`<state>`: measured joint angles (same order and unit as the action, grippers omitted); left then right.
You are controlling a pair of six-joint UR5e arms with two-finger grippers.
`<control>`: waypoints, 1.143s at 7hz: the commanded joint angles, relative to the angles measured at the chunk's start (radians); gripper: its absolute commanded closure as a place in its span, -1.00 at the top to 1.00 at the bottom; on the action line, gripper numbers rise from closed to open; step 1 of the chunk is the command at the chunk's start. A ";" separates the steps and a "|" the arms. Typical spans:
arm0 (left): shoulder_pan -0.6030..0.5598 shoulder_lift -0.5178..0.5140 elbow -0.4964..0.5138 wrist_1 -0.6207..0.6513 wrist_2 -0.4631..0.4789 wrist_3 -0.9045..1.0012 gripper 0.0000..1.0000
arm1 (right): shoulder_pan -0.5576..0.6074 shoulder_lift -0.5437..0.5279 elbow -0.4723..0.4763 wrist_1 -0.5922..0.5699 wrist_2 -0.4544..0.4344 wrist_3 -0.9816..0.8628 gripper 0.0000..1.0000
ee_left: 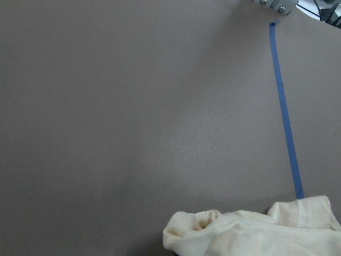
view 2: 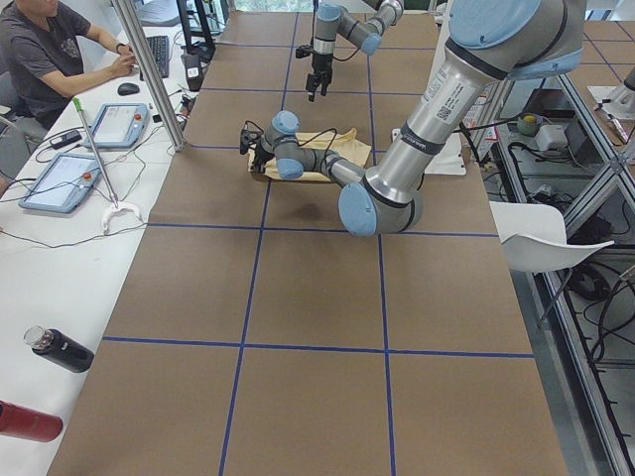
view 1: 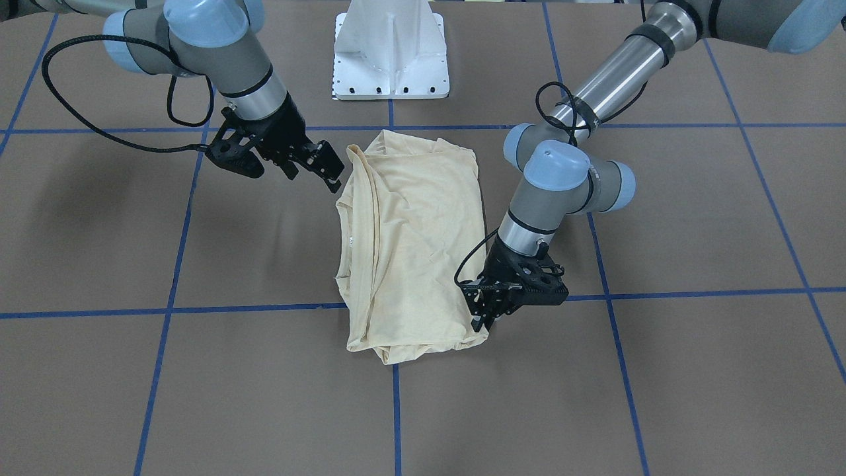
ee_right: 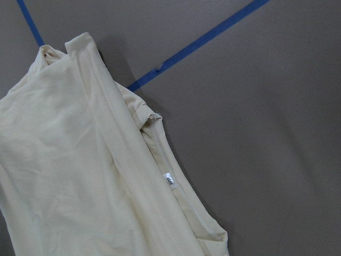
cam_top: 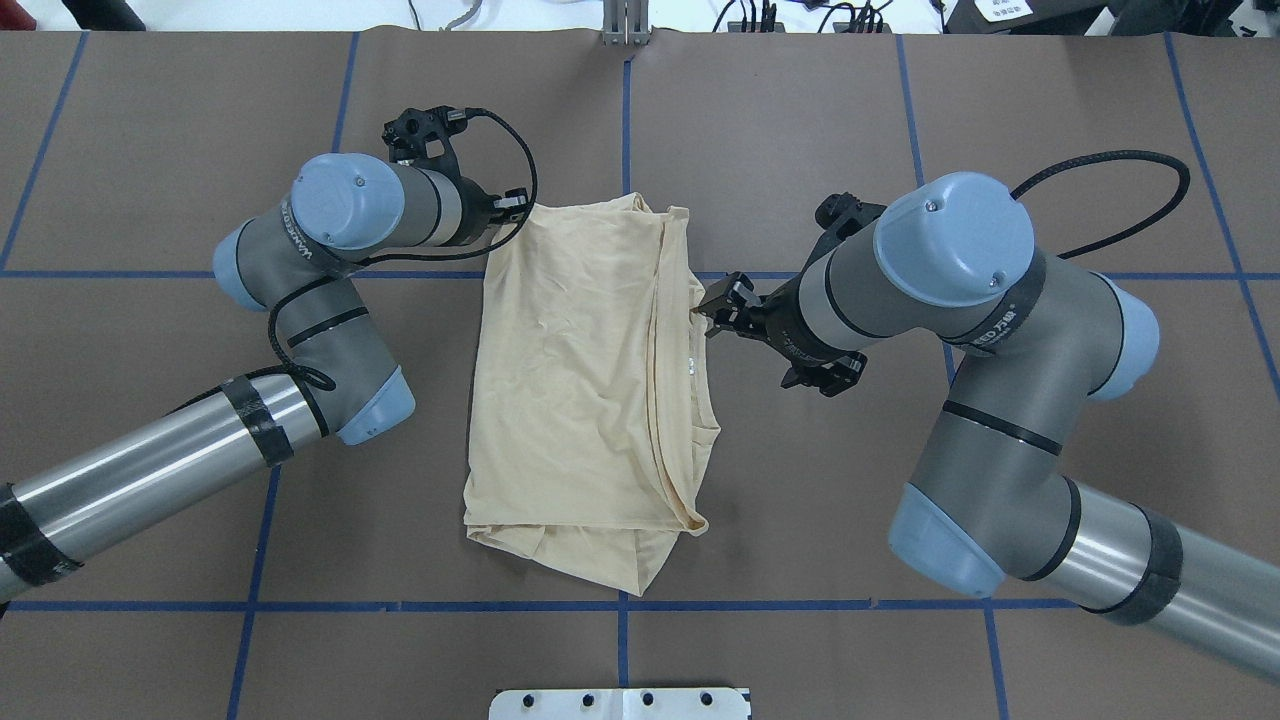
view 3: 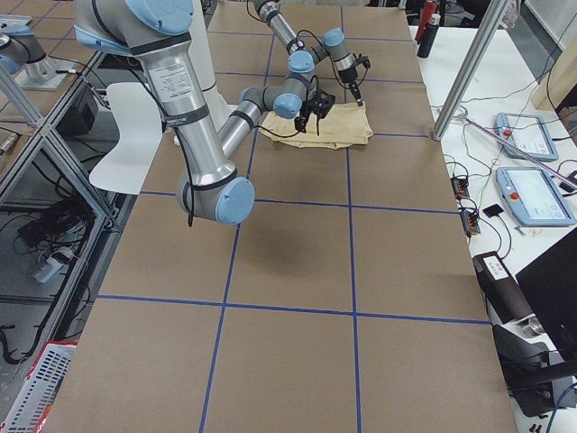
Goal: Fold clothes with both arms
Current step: 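Release the shirt with the left gripper and raise it away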
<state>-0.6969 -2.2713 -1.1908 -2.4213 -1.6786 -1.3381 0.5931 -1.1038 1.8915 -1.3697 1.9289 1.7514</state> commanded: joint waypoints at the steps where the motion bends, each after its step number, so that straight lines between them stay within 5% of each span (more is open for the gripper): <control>1: -0.041 0.009 -0.018 -0.004 -0.006 0.004 1.00 | -0.030 0.001 -0.002 -0.002 -0.072 -0.082 1.00; 3: -0.072 0.125 -0.177 0.011 -0.083 0.136 1.00 | -0.123 0.022 -0.008 -0.012 -0.186 -0.305 1.00; 5: -0.078 0.260 -0.344 0.013 -0.102 0.169 1.00 | -0.168 0.041 -0.046 -0.037 -0.206 -0.462 1.00; 8: -0.076 0.295 -0.352 0.001 -0.113 0.169 1.00 | -0.208 0.160 -0.203 -0.147 -0.258 -0.585 0.97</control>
<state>-0.7752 -1.9987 -1.5390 -2.4118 -1.7900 -1.1697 0.3937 -0.9935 1.7663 -1.4896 1.6811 1.2076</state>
